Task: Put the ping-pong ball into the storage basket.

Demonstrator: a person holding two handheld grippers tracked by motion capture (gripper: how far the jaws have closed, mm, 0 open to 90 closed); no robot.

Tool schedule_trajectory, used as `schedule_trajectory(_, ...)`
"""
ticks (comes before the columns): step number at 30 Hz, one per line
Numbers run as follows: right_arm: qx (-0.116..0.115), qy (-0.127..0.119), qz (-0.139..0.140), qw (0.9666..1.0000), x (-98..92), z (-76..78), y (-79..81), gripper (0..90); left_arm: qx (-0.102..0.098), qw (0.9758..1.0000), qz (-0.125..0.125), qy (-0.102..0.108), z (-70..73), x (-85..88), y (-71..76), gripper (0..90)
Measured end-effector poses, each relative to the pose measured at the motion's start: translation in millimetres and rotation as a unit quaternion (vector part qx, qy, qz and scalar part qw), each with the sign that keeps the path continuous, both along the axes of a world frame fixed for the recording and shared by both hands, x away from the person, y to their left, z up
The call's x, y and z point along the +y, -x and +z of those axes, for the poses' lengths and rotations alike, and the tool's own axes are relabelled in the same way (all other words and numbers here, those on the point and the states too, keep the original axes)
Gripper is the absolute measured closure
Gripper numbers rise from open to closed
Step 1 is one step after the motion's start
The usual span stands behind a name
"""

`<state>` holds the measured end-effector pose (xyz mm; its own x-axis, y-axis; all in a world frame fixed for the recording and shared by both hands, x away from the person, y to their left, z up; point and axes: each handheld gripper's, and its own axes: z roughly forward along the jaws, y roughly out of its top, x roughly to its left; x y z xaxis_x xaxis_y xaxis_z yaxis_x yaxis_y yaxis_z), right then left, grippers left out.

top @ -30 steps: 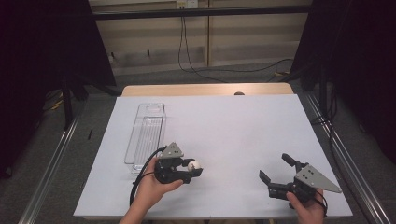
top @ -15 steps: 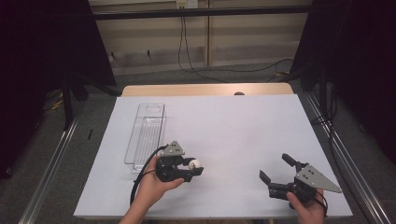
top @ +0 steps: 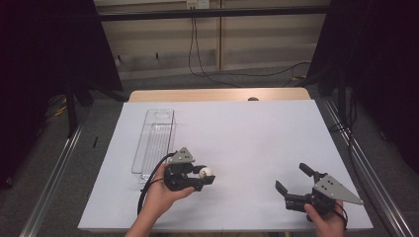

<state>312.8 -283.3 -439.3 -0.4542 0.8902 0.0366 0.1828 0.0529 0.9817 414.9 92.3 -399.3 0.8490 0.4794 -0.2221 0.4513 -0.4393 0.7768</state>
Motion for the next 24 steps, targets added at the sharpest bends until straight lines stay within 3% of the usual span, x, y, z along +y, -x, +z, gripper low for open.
schedule_trajectory(24,0.002,-0.003,-0.004,1.0000,-2.6,0.3,4.0,1.7,-0.002,0.9998,0.019,0.006,10.0,7.7,-5.2,51.1)
